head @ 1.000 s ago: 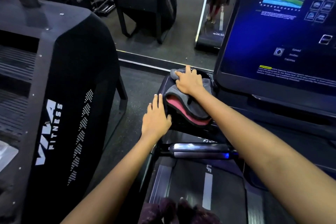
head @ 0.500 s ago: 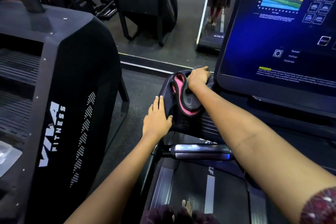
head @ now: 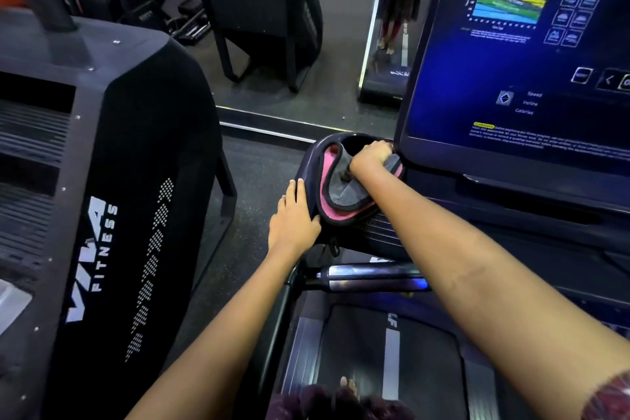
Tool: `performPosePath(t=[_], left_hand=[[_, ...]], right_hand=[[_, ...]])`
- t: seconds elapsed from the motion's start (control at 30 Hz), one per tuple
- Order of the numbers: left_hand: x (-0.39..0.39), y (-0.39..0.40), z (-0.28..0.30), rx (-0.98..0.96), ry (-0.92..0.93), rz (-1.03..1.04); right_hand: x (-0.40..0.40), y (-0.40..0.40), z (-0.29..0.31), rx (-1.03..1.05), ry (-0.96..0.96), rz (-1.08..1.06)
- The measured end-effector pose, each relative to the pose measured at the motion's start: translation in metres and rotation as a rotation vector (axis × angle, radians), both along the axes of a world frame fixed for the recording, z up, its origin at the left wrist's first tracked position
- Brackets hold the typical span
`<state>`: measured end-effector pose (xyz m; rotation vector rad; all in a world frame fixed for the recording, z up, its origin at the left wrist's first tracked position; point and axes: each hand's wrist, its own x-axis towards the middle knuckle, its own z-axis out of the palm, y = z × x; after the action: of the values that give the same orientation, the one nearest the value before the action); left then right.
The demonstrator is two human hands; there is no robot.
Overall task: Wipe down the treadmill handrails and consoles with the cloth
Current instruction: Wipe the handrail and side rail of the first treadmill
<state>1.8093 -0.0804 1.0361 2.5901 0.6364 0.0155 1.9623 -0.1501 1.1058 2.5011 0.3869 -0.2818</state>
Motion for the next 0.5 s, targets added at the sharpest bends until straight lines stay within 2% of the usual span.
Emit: performPosePath(t=[0.23, 0.5], left_hand=[[-0.002, 0.002, 0.0, -0.007, 0.0, -0.012], [0.001, 0.004, -0.004, 0.032, 0.0, -0.007]], right_hand=[[-0.02, -0.002, 0.007, 0.225, 0.05, -0.118], [-0.06, -0.035, -0.005, 0.432, -0.008, -0.053]])
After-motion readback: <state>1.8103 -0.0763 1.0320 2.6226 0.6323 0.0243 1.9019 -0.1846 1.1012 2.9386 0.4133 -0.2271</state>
